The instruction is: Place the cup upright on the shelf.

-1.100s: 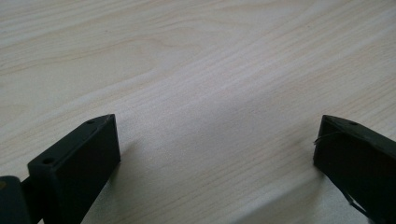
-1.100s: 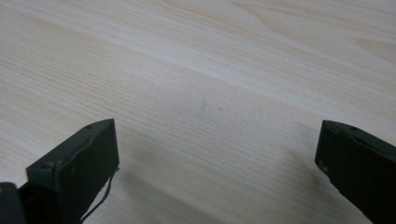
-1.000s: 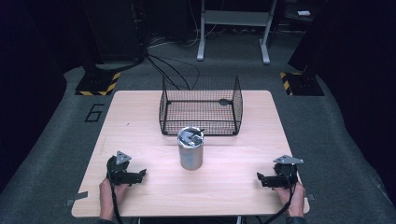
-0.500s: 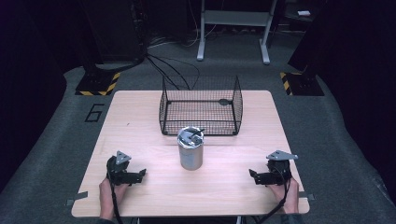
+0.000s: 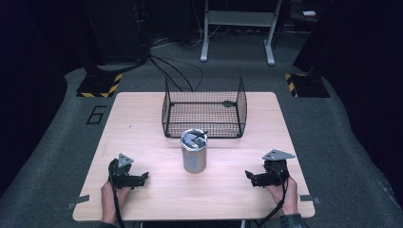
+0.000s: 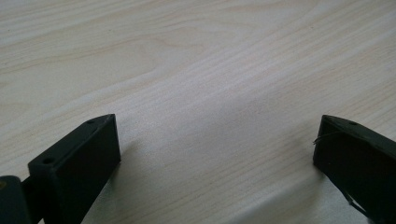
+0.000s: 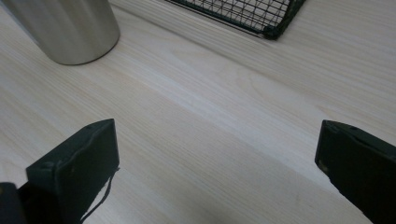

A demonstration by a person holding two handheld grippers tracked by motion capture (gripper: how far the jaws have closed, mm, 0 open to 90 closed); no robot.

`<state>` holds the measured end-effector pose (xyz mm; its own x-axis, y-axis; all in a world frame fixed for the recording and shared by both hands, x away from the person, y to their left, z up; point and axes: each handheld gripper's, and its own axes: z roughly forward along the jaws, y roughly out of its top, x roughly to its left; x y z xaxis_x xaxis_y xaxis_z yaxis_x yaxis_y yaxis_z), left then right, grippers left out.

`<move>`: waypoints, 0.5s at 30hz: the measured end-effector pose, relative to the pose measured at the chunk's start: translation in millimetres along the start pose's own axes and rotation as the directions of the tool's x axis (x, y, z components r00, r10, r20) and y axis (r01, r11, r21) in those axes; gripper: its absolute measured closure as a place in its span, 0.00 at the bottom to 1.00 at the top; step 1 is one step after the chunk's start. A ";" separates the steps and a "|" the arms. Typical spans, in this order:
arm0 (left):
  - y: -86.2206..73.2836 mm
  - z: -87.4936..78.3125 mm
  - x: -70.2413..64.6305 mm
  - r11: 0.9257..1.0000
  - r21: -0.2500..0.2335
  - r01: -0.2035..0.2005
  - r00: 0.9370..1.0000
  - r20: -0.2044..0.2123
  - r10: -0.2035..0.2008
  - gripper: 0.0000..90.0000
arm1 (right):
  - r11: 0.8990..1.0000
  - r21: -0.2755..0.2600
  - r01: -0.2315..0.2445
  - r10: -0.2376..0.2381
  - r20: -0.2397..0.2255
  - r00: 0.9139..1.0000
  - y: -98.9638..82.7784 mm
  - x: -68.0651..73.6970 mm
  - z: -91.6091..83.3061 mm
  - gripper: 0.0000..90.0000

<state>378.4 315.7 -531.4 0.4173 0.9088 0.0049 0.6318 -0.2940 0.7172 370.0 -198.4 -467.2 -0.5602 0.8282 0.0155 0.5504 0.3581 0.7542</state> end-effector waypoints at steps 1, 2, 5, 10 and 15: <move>-0.2 0.3 -0.2 1.000 -0.005 0.002 1.000 -0.003 -0.002 0.00 | 1.000 0.009 0.008 -0.008 -0.002 1.000 2.0 1.5 -0.5 0.00; 0.1 -0.2 0.1 1.000 0.002 -0.001 1.000 0.002 0.001 0.00 | 1.000 0.008 0.016 -0.016 -0.004 1.000 3.8 3.2 -0.4 0.00; -0.2 0.4 -0.3 1.000 -0.006 0.002 1.000 -0.006 -0.002 0.00 | 1.000 -0.007 0.022 -0.022 -0.017 1.000 9.3 9.2 0.3 0.00; 0.1 -0.1 0.0 1.000 0.001 0.001 1.000 0.002 -0.001 0.00 | 0.999 -0.009 0.051 -0.051 -0.036 0.998 18.4 17.5 1.6 0.00; 0.1 -0.2 0.1 1.000 0.002 0.000 1.000 0.002 0.000 0.00 | 0.997 -0.013 0.074 -0.075 -0.060 0.995 28.0 27.0 4.8 0.00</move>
<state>378.4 315.9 -531.2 0.4188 0.9081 0.0032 0.6333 -0.2946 0.7156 373.3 -163.9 -448.8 -0.6361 0.7716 -0.0011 0.4995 0.4128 0.7616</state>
